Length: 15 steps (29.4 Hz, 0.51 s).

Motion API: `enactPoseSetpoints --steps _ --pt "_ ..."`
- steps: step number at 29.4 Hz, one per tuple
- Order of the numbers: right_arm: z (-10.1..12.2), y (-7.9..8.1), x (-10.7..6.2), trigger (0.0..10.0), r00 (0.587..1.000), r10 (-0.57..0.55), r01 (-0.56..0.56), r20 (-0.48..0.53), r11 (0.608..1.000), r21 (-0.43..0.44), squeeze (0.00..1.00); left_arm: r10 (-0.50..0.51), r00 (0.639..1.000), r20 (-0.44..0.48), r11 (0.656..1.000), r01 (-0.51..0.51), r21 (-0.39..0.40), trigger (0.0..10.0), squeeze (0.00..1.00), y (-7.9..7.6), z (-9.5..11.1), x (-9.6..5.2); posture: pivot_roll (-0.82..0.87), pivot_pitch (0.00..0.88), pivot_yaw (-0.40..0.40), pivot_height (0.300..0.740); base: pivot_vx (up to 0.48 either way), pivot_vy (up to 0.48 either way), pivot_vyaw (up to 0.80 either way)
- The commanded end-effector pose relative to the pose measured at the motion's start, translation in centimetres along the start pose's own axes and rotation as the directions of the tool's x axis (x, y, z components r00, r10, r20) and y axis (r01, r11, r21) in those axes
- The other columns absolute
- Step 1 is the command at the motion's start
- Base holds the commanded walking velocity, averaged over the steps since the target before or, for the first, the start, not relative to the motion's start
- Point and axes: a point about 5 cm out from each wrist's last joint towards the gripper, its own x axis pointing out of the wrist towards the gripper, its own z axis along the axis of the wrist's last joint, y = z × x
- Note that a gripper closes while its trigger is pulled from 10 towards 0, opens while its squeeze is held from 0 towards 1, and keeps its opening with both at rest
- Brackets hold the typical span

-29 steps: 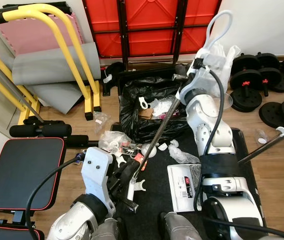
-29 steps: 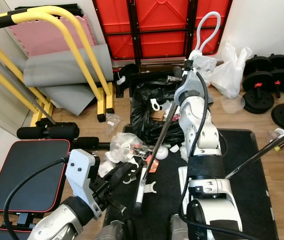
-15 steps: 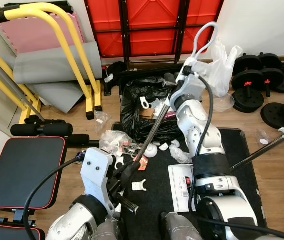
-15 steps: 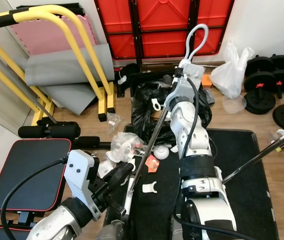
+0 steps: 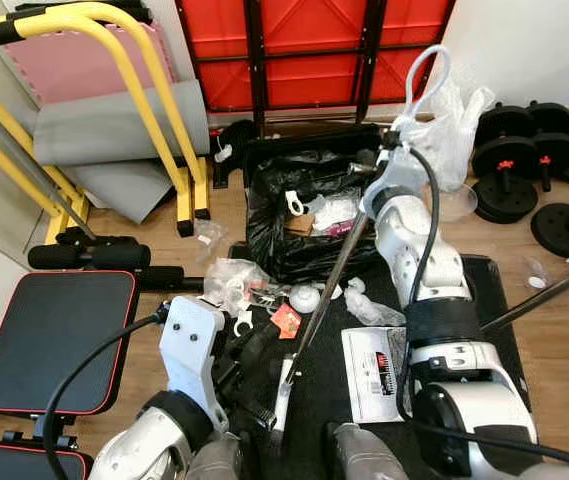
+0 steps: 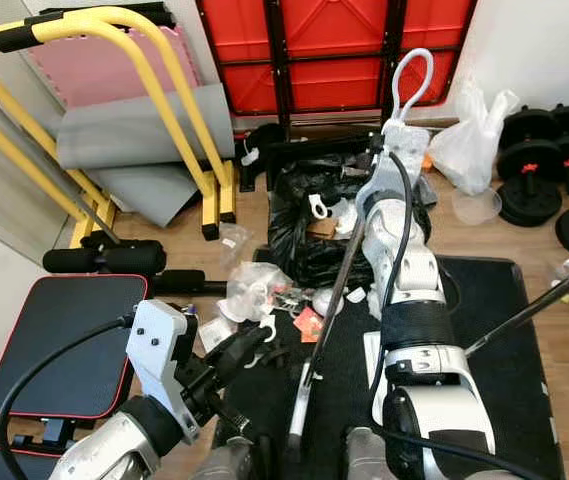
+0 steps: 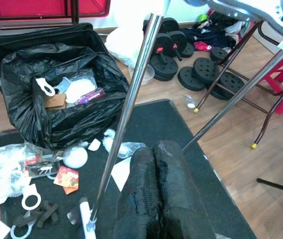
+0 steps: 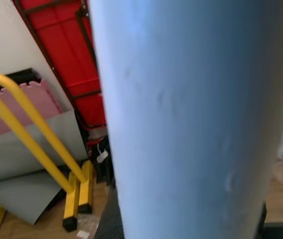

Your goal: Sweep floor

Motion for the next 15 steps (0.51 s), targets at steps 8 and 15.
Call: enactPoseSetpoints --steps 8,15 --pt "3.6 0.8 -0.4 10.0 0.996 0.027 -0.026 0.08 0.999 -0.02 0.0 -0.034 0.999 -0.025 0.999 0.033 -0.005 10.0 0.0 -0.1 -0.5 0.1 -0.1 0.253 0.019 0.74 0.0 0.0 0.0" --pt "4.8 1.1 -0.6 10.0 0.999 0.03 -0.03 0.02 0.999 0.01 0.0 -0.035 0.999 -0.021 0.999 0.035 -0.009 10.0 0.0 -0.1 -0.5 0.2 -0.1 0.246 0.015 0.74 0.0 0.0 0.0"
